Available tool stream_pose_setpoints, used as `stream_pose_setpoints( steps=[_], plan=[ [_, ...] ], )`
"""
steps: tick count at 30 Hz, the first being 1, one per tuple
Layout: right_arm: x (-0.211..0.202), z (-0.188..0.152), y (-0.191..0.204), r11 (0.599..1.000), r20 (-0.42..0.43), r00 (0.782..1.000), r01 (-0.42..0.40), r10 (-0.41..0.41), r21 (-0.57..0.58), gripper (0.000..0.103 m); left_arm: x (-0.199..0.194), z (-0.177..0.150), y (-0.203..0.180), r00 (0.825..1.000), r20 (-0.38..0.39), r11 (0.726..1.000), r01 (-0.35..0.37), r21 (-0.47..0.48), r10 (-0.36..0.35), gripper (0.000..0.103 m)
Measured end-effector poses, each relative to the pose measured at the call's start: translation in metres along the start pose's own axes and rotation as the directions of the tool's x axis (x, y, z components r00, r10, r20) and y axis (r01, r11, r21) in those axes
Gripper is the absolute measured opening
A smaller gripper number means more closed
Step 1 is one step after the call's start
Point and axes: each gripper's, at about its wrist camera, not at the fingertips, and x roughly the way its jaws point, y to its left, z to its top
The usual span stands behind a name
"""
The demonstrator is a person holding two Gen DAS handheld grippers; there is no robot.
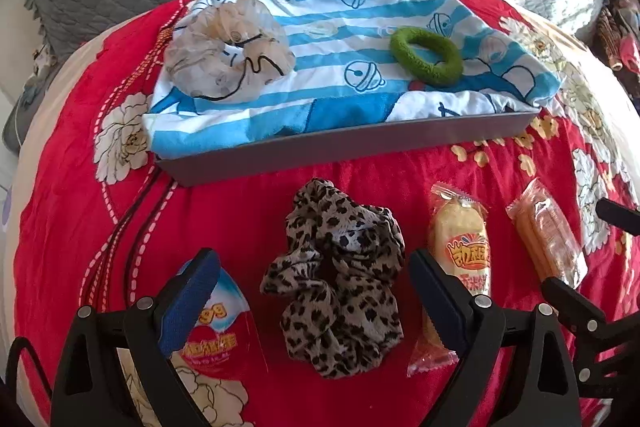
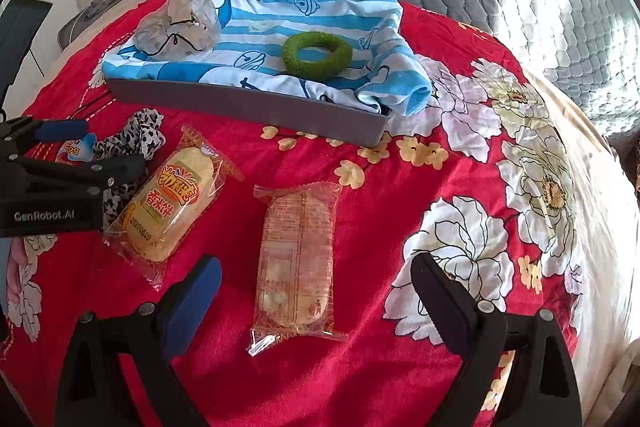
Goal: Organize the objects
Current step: 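Move both open tools toward the leopard scrunchie and the clear bread pack, then grasp the leopard scrunchie with the left tool while the right tool grasps the clear bread pack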
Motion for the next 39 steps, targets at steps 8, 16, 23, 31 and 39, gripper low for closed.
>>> stream_pose_setpoints(
  steps=[8,16,23,31,39],
  plan=[
    [0.010,0.003,0.001,1.000,-0.013,1.000,0.010,-0.010,-0.006,0.096,0.014,0.004,-0.002,1.000,-0.017,1.000,0.019,-0.009,-0.019,0.095],
    [0.020,0.002,0.005,0.999,-0.023,0.999,0.027,-0.028,-0.024,0.091,0.023,0.006,0.000,0.999,-0.045,0.999,0.030,-0.012,-0.030,0.078],
    [0.028,0.001,0.005,1.000,-0.059,0.998,-0.004,0.003,-0.021,0.067,0.023,0.003,-0.005,0.998,-0.049,0.999,0.048,0.024,-0.047,0.056],
    [0.028,0.002,0.007,0.999,-0.063,0.997,-0.052,0.052,-0.010,0.042,0.018,0.004,-0.006,0.995,-0.051,0.996,0.085,0.035,-0.083,0.032],
    [0.023,0.003,0.000,0.996,-0.058,0.995,-0.085,0.087,0.021,0.041,0.010,0.003,-0.005,0.994,-0.041,0.993,0.105,0.052,-0.103,0.020]
  ],
)
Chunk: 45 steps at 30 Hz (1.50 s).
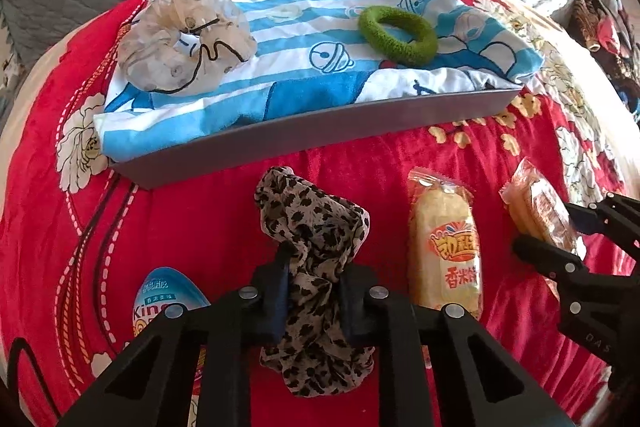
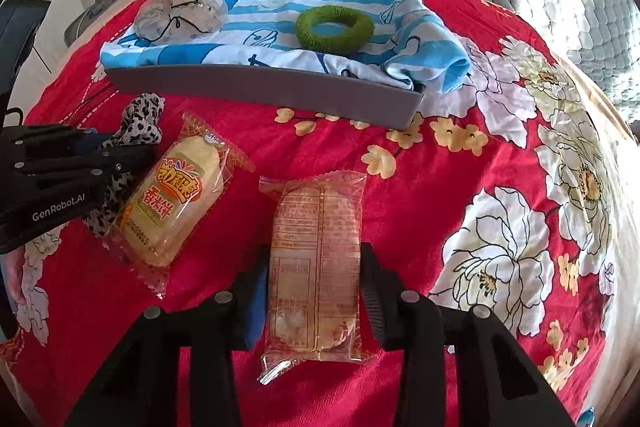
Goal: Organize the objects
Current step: 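Grasp the leopard scrunchie with the left tool while the right tool grasps the clear bread pack, then lift the leopard scrunchie with the left tool while the right tool lifts the bread pack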
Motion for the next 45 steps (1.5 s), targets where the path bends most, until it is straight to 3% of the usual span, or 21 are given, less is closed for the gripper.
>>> stream_pose_setpoints(
  steps=[30,45],
  plan=[
    [-0.044,0.008,0.019,1.000,0.071,0.997,-0.004,0.005,-0.021,0.041,-0.051,-0.009,-0.004,0.998,0.064,1.000,-0.003,-0.007,0.003,0.020],
    [-0.080,0.015,0.039,0.999,0.130,0.992,0.006,-0.001,-0.042,0.041,-0.084,-0.017,0.000,0.994,0.097,0.999,-0.045,0.002,0.045,0.020]
  ],
)
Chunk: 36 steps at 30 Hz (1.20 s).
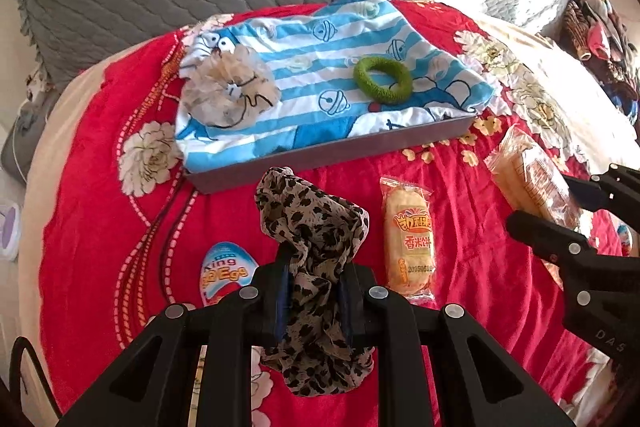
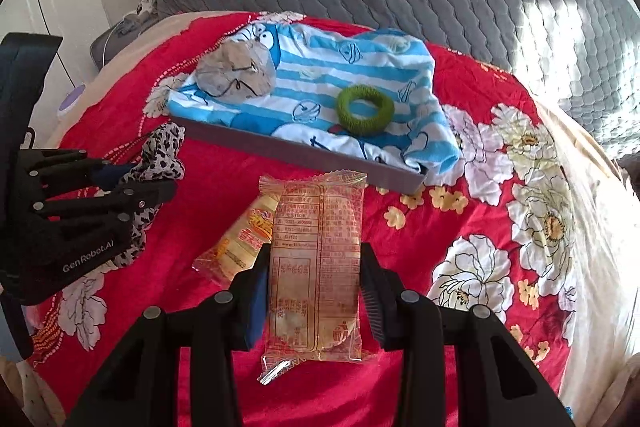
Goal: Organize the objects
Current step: 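Lift the leopard scrunchie with the left tool while the right tool lifts the bread pack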
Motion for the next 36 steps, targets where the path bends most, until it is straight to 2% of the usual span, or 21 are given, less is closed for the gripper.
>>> stream_pose_setpoints(
  steps=[15,23,30,33,36],
  plan=[
    [-0.057,0.020,0.006,1.000,0.075,0.997,0.011,-0.013,0.023,0.041,-0.057,0.005,-0.004,0.997,0.027,0.997,-0.079,0.007,0.079,0.020],
    [-0.083,0.029,0.007,0.999,0.104,0.994,0.029,-0.031,0.024,0.041,-0.087,0.010,-0.011,0.989,0.041,0.986,-0.145,0.077,0.142,0.020],
    [-0.103,0.036,0.013,0.999,0.140,0.990,0.021,-0.026,0.033,0.041,-0.098,0.016,-0.013,0.989,-0.012,0.988,-0.146,0.050,0.147,0.020],
    [-0.111,0.041,0.015,0.999,0.153,0.988,0.023,-0.029,0.036,0.041,-0.111,0.022,-0.017,0.984,0.027,0.980,-0.177,0.091,0.175,0.020],
    [-0.119,0.045,0.016,0.999,0.163,0.986,0.025,-0.031,0.036,0.041,-0.125,0.031,-0.016,0.982,0.052,0.979,-0.187,0.082,0.184,0.020]
  ],
)
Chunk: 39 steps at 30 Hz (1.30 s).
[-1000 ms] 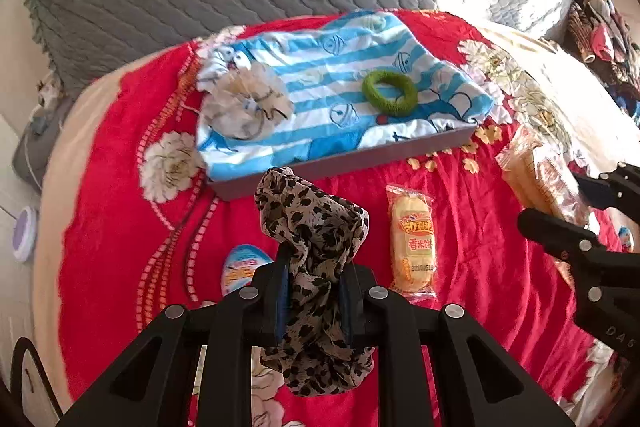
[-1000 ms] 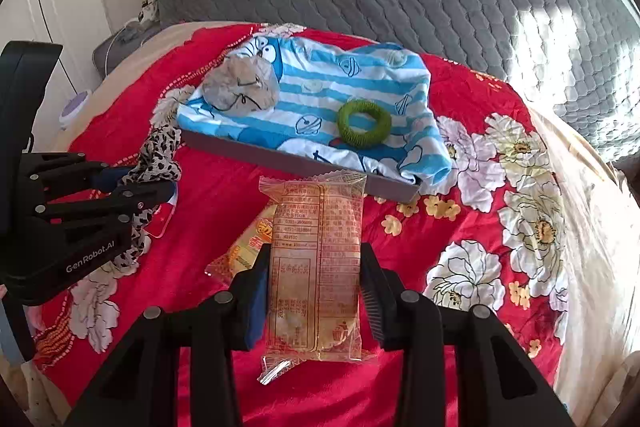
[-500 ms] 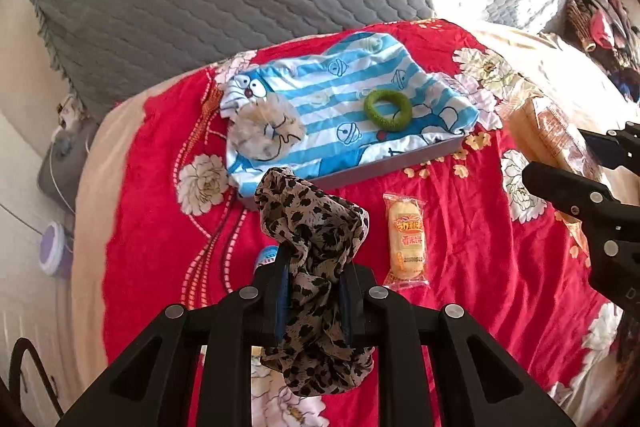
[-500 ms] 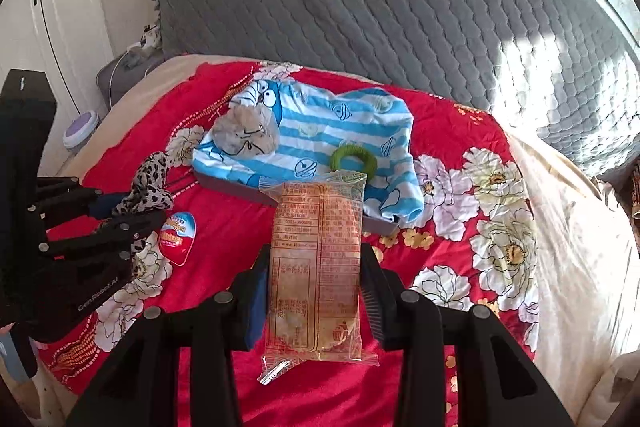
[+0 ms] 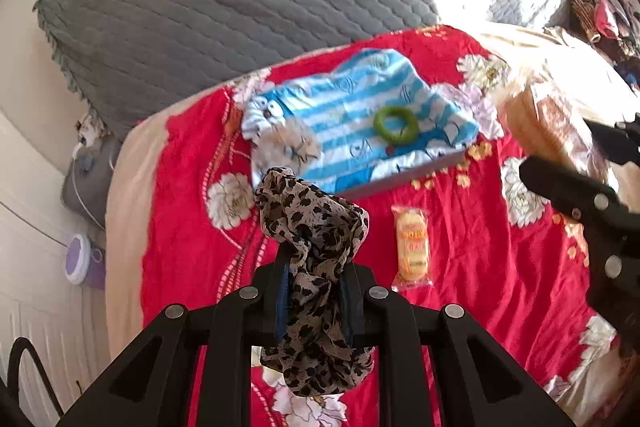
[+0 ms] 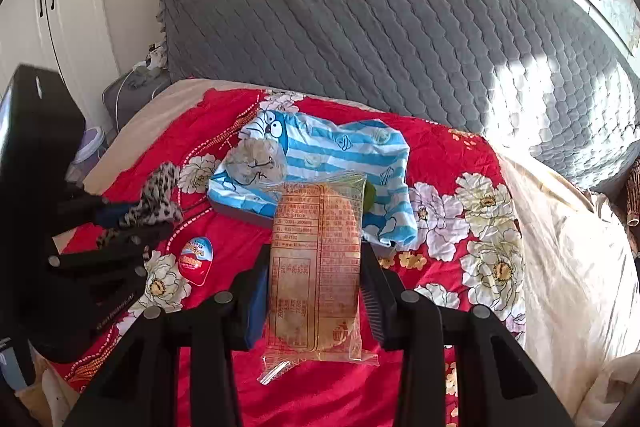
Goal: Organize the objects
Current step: 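Lift the leopard scrunchie with the left tool while the right tool lifts the bread pack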
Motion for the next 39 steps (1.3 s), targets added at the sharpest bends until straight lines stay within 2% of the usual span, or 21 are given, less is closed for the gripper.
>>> stream_pose_setpoints(
  steps=[15,29,39],
  plan=[
    [-0.040,0.027,0.008,1.000,0.070,0.997,0.029,-0.029,-0.007,0.041,-0.043,0.026,0.014,0.995,0.102,0.999,-0.001,-0.050,0.006,0.020],
    [-0.056,0.054,0.013,0.998,0.112,0.992,0.061,-0.058,-0.023,0.041,-0.050,0.039,0.042,0.988,0.152,0.993,0.017,-0.116,0.001,0.020],
    [-0.045,0.077,0.016,0.997,0.117,0.991,0.064,-0.058,-0.043,0.041,-0.032,0.045,0.051,0.988,0.154,0.992,0.009,-0.123,0.010,0.020]
  ],
)
